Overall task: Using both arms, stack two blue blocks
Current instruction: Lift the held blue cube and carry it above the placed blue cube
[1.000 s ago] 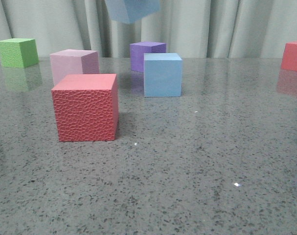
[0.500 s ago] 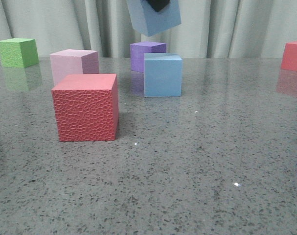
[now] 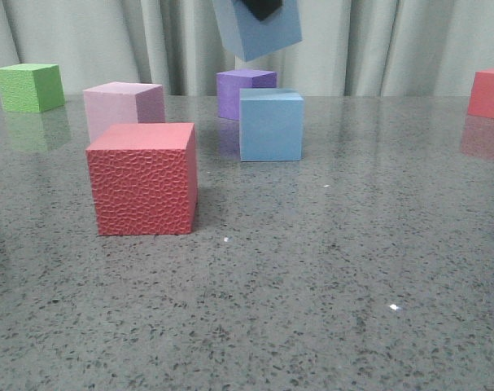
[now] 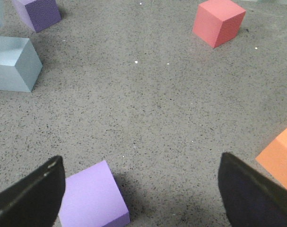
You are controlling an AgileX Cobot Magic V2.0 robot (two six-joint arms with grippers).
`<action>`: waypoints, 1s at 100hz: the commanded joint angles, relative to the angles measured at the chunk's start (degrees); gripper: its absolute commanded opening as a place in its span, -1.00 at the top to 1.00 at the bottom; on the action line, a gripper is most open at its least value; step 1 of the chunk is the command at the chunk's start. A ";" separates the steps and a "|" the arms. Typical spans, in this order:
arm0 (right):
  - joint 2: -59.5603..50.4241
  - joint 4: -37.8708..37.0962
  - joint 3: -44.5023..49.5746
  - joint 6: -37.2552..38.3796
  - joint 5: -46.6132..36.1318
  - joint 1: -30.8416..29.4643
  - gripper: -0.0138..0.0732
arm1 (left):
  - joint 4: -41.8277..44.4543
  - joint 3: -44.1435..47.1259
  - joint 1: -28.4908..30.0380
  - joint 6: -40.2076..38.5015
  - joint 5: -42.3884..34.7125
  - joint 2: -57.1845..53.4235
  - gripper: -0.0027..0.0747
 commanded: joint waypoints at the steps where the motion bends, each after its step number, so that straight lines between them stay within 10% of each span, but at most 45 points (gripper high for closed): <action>1: 0.14 -0.90 -1.35 -0.33 -3.99 -0.39 -0.80 | -2.35 -1.90 -0.39 2.78 -0.78 -2.74 0.15; 100: 0.14 -0.91 -1.35 -0.33 -4.05 -0.39 -0.80 | -4.91 -1.90 -0.39 13.84 1.26 -1.18 0.15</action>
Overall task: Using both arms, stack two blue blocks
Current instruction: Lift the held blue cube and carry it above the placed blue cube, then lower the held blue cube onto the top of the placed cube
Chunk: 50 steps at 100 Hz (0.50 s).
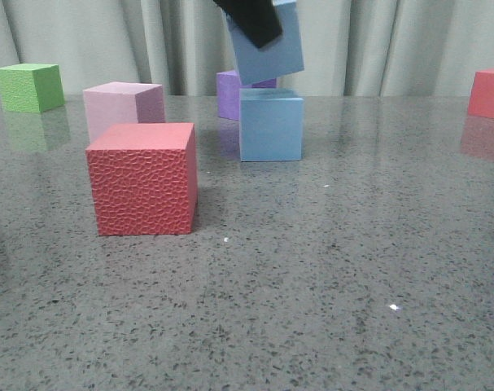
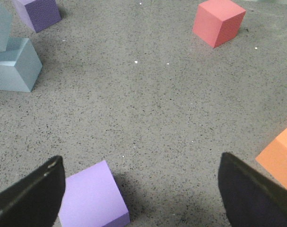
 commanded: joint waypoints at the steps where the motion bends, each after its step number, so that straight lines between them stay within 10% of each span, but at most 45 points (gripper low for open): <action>1: 0.14 -0.91 -1.35 -0.33 -4.05 -0.39 -0.80 | -2.34 -1.88 -0.39 0.80 -1.30 -3.20 0.15; 50: 0.14 -0.91 -1.35 -0.33 -4.05 -0.39 -0.80 | -2.34 -1.88 -0.39 2.33 -1.89 -2.27 0.15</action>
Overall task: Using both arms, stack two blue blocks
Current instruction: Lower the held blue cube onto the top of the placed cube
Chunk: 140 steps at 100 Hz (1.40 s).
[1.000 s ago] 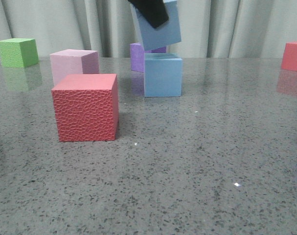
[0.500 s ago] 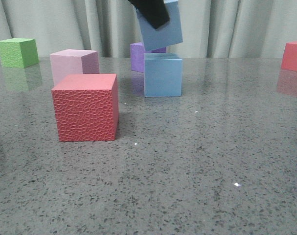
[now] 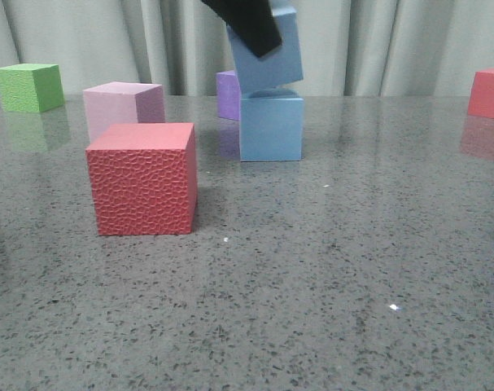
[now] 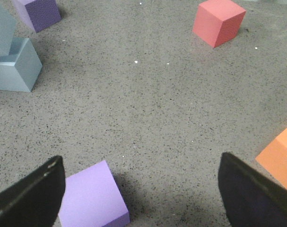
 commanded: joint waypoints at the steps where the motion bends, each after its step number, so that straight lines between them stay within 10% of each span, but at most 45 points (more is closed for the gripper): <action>1: 0.14 -0.91 -1.35 -0.33 -4.05 -0.39 -0.80 | -2.34 -1.88 -0.39 0.51 -1.90 -3.28 0.15; 140: 0.14 -0.91 -1.35 -0.33 -4.11 -0.39 -0.80 | -2.38 -1.88 -0.39 4.17 -1.64 -2.69 0.15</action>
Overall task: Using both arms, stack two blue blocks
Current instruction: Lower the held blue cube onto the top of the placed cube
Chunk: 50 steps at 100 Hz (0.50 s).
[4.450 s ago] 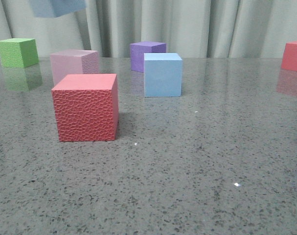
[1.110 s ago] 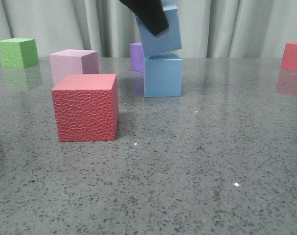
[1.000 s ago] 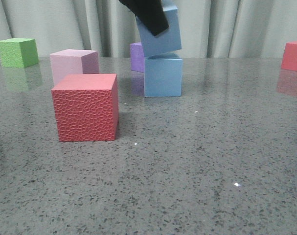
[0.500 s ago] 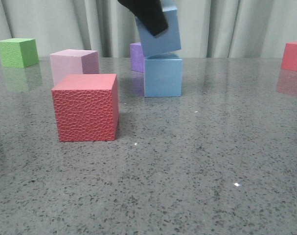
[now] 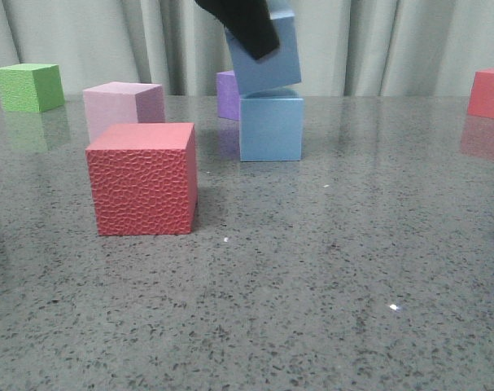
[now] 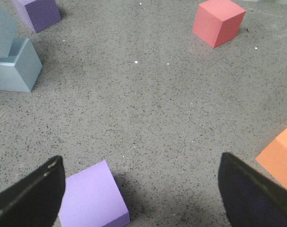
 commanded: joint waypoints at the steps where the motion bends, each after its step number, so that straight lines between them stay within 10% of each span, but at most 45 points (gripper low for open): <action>1: 0.14 -0.91 -1.35 -0.33 -4.11 -0.39 -0.80 | -2.38 -1.88 -0.39 0.10 -1.64 -2.59 0.15; 50: 0.14 -0.91 -1.35 -0.33 -4.17 -0.39 -0.80 | -2.75 -1.88 -0.39 0.72 -1.53 -2.52 0.14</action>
